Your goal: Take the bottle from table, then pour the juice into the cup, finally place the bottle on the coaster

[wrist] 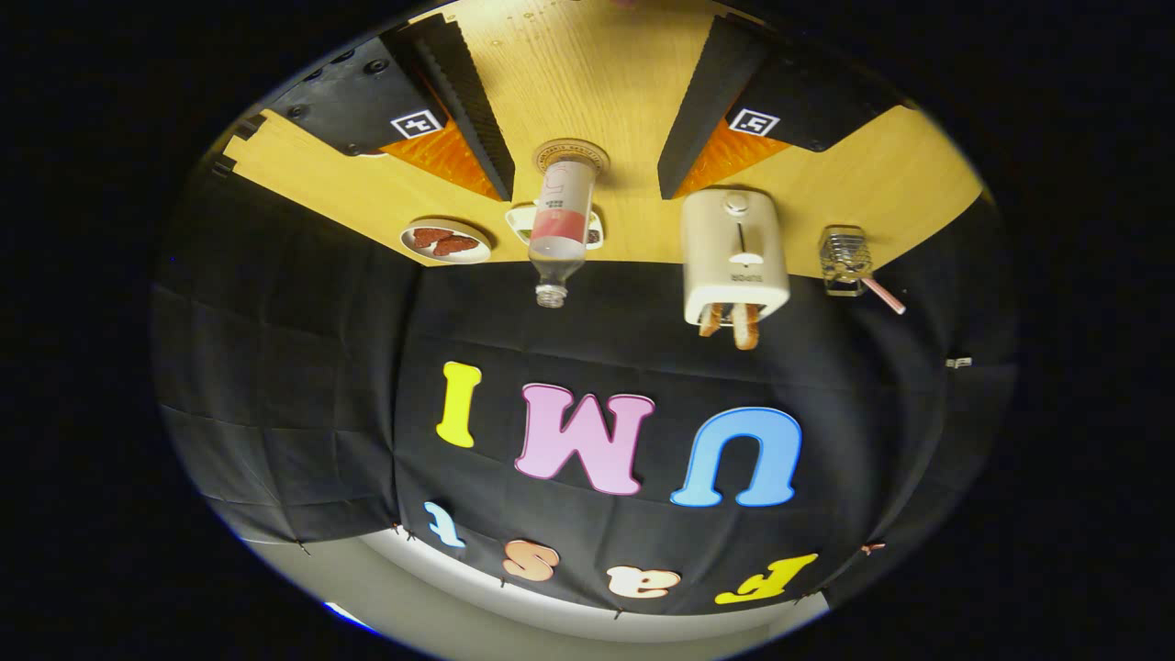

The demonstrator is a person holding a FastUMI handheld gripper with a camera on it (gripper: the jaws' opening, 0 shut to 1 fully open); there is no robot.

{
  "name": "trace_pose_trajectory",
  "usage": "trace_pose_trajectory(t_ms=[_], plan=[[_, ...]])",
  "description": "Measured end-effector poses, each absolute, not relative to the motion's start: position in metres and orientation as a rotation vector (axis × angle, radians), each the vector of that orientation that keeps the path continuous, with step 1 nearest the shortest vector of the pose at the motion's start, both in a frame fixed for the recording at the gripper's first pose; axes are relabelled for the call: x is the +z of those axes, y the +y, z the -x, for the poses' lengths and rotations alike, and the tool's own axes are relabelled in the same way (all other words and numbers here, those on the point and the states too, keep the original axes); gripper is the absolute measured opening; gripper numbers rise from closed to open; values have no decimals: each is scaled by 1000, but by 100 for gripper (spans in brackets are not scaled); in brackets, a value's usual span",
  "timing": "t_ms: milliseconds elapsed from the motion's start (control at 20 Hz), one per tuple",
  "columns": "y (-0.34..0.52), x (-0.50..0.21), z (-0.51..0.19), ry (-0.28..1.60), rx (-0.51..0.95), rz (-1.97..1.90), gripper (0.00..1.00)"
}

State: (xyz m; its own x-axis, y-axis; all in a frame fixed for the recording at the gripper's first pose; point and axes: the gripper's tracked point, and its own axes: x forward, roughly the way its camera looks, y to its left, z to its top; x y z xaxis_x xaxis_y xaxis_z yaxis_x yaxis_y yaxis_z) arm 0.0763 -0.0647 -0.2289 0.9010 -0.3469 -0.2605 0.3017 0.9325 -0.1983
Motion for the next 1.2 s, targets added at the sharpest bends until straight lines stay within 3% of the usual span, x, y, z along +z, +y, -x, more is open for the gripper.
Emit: trace_pose_trajectory(t_ms=[550,1200], plan=[[11,-107,-46,165,-113,181,97],[-24,-83,-36,156,-196,-52,98]])
